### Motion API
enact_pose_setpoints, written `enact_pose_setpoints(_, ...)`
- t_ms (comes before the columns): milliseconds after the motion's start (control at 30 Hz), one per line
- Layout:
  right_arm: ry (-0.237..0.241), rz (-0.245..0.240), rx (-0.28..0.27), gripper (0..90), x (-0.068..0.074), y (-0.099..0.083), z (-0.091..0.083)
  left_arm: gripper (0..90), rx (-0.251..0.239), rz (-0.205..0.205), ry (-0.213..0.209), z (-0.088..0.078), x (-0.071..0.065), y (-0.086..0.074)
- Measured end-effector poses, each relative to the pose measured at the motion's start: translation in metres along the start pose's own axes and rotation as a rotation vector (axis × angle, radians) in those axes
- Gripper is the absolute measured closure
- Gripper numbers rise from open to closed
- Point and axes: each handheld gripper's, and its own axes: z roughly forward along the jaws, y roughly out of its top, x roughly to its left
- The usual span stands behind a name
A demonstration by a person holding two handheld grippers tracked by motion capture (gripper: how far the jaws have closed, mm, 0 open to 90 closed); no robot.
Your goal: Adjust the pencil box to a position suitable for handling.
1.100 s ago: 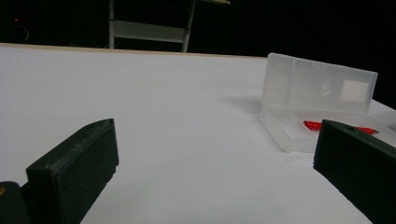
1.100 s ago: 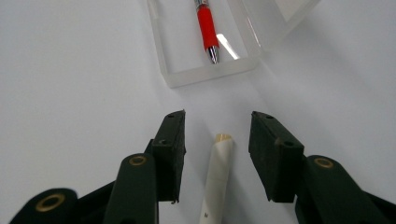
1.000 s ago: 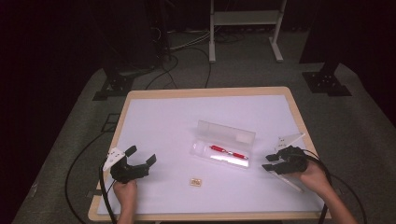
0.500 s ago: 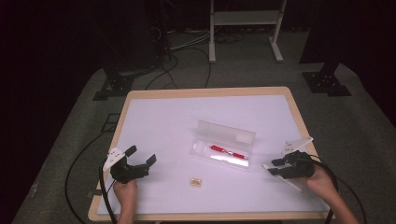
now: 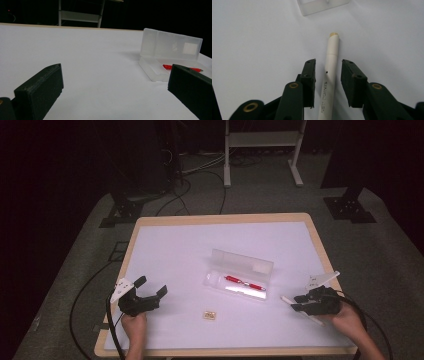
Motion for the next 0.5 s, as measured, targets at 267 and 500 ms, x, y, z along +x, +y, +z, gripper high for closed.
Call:
enact_pose_setpoints(267,-0.007,0.002,0.007,70.3,-0.001,-0.007,-0.003,0.0,-0.001,-0.001,0.0,0.0,0.0,0.0)
enact_pose_setpoints(500,-0.012,0.009,0.004,73.4,-0.001,-0.013,-0.004,0.0,0.001,-0.004,0.001,0.0,0.0,0.0)
